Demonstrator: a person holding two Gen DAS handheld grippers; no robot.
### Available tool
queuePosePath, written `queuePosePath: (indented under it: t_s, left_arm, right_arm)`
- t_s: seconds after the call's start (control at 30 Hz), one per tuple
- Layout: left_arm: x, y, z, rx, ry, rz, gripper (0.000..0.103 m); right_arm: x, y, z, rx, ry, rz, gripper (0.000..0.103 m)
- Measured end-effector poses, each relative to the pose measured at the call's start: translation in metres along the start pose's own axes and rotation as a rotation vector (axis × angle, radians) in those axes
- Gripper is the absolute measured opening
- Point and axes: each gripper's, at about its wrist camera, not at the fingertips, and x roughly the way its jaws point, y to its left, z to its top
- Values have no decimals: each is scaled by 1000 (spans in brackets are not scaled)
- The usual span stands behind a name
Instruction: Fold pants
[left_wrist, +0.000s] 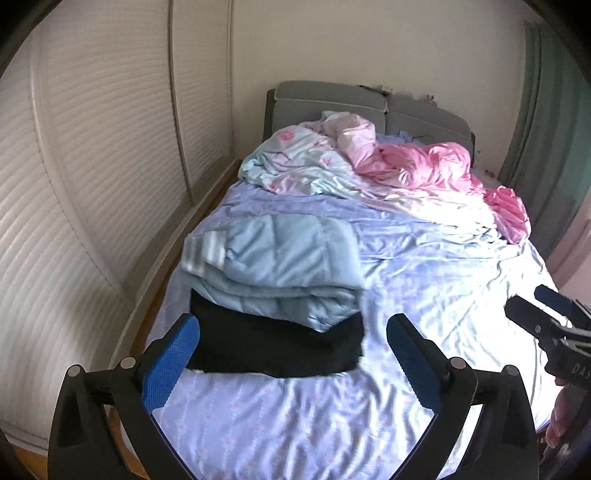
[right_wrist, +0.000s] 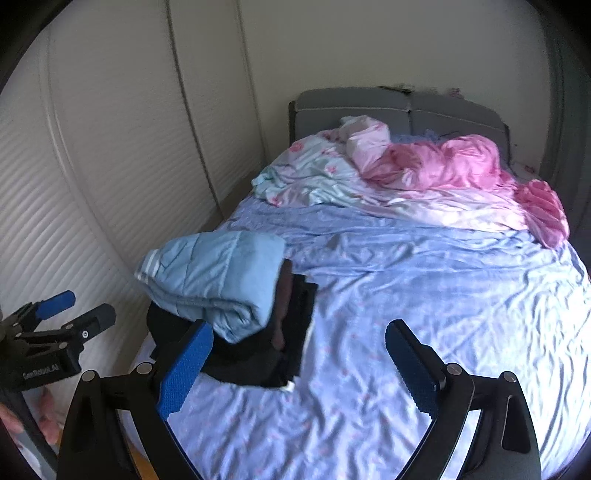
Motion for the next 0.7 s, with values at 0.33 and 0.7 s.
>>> queuePosePath:
  t_s: [0.33,0.7]
  left_arm:
    - [-52,-80,-51,18,20,-33,103]
    - [-98,-156,-87,86,2,-76,103]
  right_arm:
    - [-83,-76,-50,37,-2,-28,96]
    - [-151,-138,-95,64,-6,-55,96]
